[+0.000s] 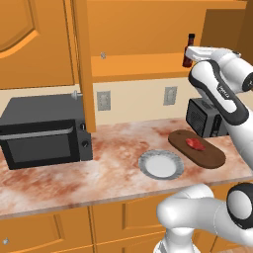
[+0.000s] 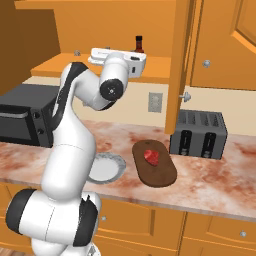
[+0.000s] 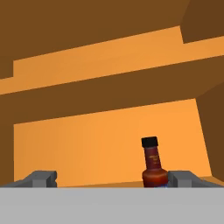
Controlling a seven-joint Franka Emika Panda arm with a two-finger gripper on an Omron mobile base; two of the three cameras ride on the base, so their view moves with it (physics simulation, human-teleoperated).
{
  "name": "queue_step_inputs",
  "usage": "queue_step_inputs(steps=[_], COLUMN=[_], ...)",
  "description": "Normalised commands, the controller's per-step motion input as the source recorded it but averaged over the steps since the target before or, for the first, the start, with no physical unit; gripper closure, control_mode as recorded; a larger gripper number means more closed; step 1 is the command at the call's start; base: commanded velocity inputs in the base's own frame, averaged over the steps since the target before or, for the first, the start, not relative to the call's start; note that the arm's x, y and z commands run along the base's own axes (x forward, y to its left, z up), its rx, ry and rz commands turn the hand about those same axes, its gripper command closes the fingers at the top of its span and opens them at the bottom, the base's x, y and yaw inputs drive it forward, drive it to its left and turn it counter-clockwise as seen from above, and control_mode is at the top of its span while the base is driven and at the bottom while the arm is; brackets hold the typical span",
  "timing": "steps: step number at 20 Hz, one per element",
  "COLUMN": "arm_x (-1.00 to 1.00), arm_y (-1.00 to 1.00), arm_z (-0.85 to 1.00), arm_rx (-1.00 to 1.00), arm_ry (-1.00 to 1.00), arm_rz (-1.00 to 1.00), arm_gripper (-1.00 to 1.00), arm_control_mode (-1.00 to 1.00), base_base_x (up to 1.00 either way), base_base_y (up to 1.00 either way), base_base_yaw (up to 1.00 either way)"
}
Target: Pick the steak from the plate and place it on the cutting board. Then pick the condiment bottle from the cabinet and place it next to the cutting board.
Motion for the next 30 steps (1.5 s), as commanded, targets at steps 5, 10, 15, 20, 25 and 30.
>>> queue_step_inputs(steps=[5,10,15,20,25,30], arm_x=[0.06,0.11,0.15,0.18,0.16,0.16], arm_y=[0.0,0.0,0.0,0.0,-0.03,-0.08], arm_z=[0.0,0.0,0.0,0.0,0.0,0.0], arm_rx=[0.0,0.0,0.0,0.0,0.0,0.0], arm_ry=[-0.03,-0.04,-0.04,-0.02,0.0,0.0], arm_rz=[0.0,0.0,0.0,0.0,0.0,0.0], arm_gripper=[-1.0,-1.0,-1.0,-1.0,-1.0,-1.0], arm_control_mode=[-1.0,-1.0,-1.0,-1.0,-1.0,-1.0], base_base_x=[0.0,0.0,0.0,0.0,0.0,0.0], base_base_y=[0.0,0.0,0.0,0.0,0.0,0.0], base_base_yaw=[0.0,0.0,0.0,0.0,0.0,0.0])
